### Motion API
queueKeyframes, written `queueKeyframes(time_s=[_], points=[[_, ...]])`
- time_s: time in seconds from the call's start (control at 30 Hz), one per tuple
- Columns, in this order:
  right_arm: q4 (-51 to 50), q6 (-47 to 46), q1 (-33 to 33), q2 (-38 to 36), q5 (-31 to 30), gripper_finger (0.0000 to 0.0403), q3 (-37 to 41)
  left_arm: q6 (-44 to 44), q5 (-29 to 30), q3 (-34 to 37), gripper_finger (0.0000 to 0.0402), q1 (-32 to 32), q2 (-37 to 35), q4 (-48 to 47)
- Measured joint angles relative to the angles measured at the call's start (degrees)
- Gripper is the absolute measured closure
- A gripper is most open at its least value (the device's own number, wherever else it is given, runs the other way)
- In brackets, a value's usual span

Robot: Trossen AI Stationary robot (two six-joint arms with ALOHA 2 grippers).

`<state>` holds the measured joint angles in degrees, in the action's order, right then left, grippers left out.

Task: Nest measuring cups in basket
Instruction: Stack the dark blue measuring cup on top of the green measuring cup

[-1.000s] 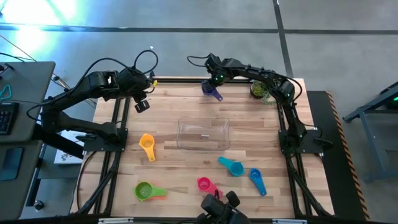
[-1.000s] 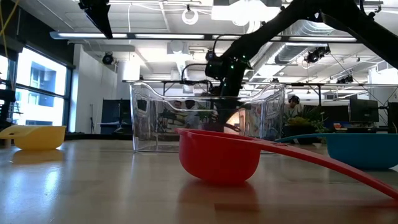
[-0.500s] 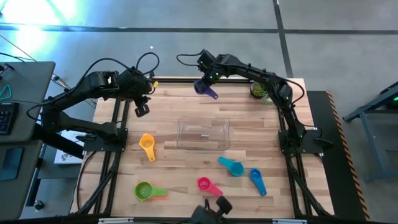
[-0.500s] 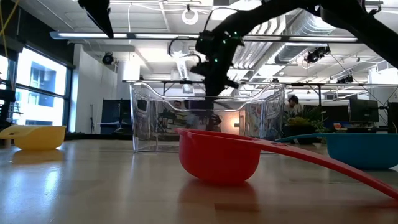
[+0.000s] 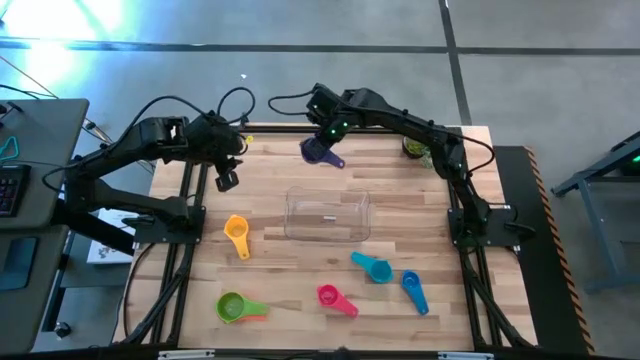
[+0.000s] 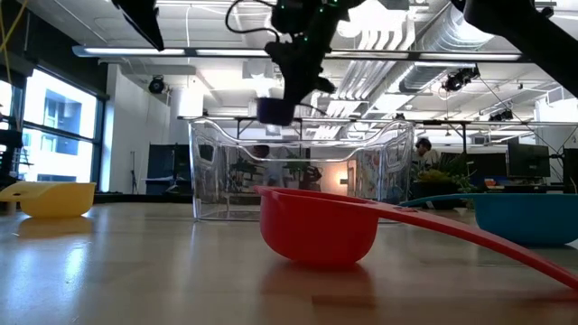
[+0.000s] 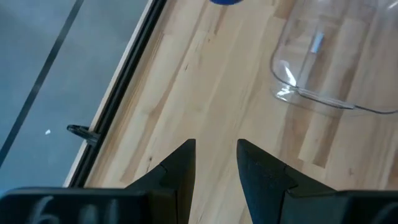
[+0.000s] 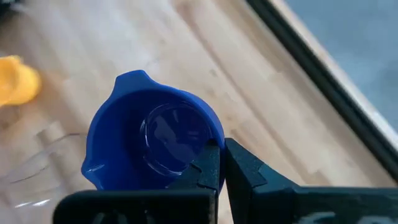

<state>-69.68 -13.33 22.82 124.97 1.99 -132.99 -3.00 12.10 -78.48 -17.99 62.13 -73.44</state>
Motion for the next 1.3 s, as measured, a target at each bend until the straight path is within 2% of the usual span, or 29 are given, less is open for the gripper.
queueKeyframes(time_s=[0.3, 0.73, 1.3], points=[[-5.2, -4.6, -6.6, 0.0, 1.3, 0.0402, -2.1, 5.4, 0.0, 0.0, 0.0293, 6.3, -3.0, -2.0], [-2.6, -10.3, -17.7, 0.0, -0.3, 0.0402, -2.0, 13.6, 0.3, 0.1, 0.0293, 14.4, -7.1, -6.0], [3.2, -16.6, -29.8, 0.0, -4.0, 0.0402, -0.2, 25.1, 0.5, 12.0, 0.0293, 23.1, -10.0, -3.4]])
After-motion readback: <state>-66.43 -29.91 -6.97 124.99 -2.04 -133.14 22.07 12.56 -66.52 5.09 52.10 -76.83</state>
